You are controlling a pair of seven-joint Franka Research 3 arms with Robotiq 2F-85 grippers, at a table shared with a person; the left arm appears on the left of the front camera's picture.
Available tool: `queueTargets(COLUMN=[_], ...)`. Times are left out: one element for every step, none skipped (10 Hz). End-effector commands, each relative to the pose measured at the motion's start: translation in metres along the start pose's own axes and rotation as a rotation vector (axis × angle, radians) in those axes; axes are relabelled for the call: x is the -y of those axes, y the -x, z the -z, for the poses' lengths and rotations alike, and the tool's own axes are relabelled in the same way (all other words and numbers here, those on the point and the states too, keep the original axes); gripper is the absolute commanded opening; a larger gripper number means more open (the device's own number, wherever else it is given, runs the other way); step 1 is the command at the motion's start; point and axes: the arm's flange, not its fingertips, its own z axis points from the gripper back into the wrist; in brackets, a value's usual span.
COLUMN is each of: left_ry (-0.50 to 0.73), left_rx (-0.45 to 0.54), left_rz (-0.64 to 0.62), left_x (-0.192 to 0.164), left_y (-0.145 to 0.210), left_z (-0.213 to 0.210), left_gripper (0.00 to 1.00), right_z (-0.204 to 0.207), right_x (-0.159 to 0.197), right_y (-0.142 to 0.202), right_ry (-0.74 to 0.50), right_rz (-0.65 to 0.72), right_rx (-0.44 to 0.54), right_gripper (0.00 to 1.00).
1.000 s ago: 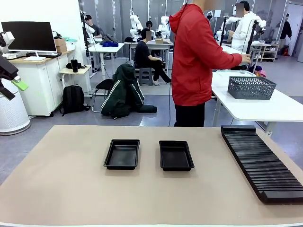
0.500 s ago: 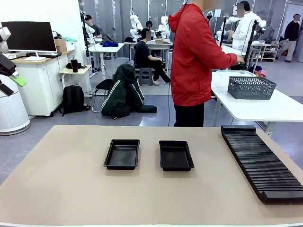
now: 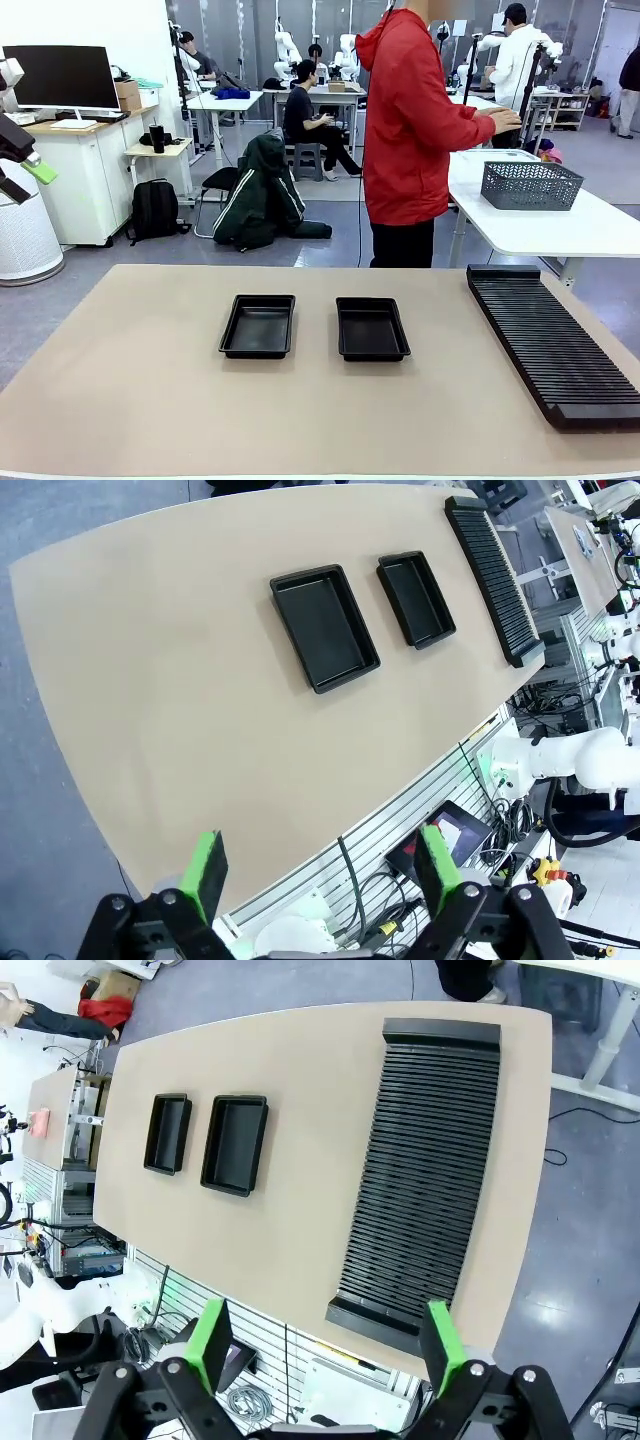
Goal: Inspect and transfer BCBs to ESD trays.
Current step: Pick up the Blank PCB from the PCB Rack and place it in the left ESD tray.
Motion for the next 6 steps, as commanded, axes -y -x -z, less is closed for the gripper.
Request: queueTargets(left_ry=[-0.061,-0.091,-0.106,-0.112,-0.114,-0.134], left_rx=[0.003,0.000,-0.007,-0.008,-0.027,-0.028], left_rz=[-0.056,-0.076,-0.102,-0.128,-0.157,-0.179], left_x=[0.005,0.011,0.015,0.018,0.019,0.020], left_y=[0.003,0.004,0.004,0.004,0.005,0.006], left_z=[-0.007,-0.015,-0.022,-0.028,-0.032,-0.037], left_gripper=[1.00,1.00,1.00,1.00,1.00,1.00], right_z=[-0.001,-0.001,-0.001,-0.001,-0.001,-0.001], right_x=[-0.001,-0.001,-0.001,-0.001,-0.001,-0.001], right_y=[0.001,0.001,0.001,0.001,0.001,0.001], right_ry=[0.001,0.001,0.001,0.001,0.001,0.001], right_rz=[-0.001,-0.001,-0.001,-0.001,-0.001,-0.001], right_rx=[0.003,0.003,0.003,0.003,0.003,0.003], right_gripper=[1.00,1.00,1.00,1.00,1.00,1.00])
